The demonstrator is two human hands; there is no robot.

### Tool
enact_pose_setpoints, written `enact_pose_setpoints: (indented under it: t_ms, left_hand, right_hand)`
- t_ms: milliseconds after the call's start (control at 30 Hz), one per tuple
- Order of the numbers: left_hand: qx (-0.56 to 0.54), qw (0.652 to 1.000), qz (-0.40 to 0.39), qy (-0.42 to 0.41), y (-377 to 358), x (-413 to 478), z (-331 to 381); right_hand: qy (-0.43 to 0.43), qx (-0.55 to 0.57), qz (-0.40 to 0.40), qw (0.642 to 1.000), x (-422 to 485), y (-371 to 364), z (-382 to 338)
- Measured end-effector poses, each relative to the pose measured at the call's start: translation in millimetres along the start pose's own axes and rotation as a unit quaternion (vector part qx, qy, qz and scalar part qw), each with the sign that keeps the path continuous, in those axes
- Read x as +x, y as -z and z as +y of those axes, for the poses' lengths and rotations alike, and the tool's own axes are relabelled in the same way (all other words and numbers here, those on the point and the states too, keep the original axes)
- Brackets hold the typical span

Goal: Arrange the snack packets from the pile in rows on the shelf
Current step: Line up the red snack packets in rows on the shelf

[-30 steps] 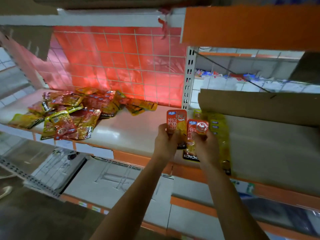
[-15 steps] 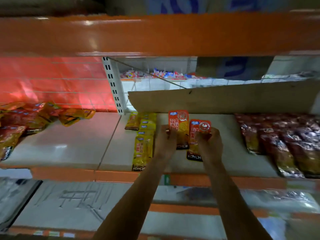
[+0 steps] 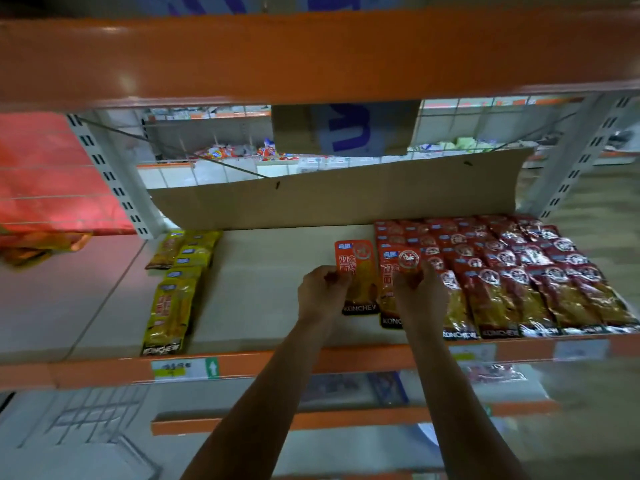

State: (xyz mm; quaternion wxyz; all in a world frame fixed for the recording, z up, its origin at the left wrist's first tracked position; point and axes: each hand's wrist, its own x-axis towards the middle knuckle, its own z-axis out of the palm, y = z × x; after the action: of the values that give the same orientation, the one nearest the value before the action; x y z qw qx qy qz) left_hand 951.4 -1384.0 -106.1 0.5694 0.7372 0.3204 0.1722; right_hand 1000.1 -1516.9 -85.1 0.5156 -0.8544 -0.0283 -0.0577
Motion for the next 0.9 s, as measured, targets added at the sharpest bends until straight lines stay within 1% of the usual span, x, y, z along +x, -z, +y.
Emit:
enact_pose_setpoints:
  t_ms: [133, 367, 667, 800, 900]
  left_hand:
    - [0.061, 0.998, -0.016, -0.015, -21, -7, 7]
    - [0.101, 0.994, -0.037, -0.022, -53, -7, 11]
    - [0.203, 0.976, 0.004, -0.078, -67, -6, 8]
    - [0.219, 0.971, 0.016, -0.093, -70, -6, 8]
    - [0.223, 0.97, 0.02, -0.094, -71, -5, 8]
  right_hand:
    - [-0.026, 0.014, 0.024, 0.999, 9, 21, 14]
    - [-0.035, 0.022, 0.022, 0.999, 16, 36, 28]
    - [-0.045, 0.035, 0.015, 0.998, 20, 38, 34]
    - [-0.054, 0.073, 0.015, 0.996, 18, 39, 34]
    - [-0.042, 0.062, 0.026, 0.997, 19, 41, 36]
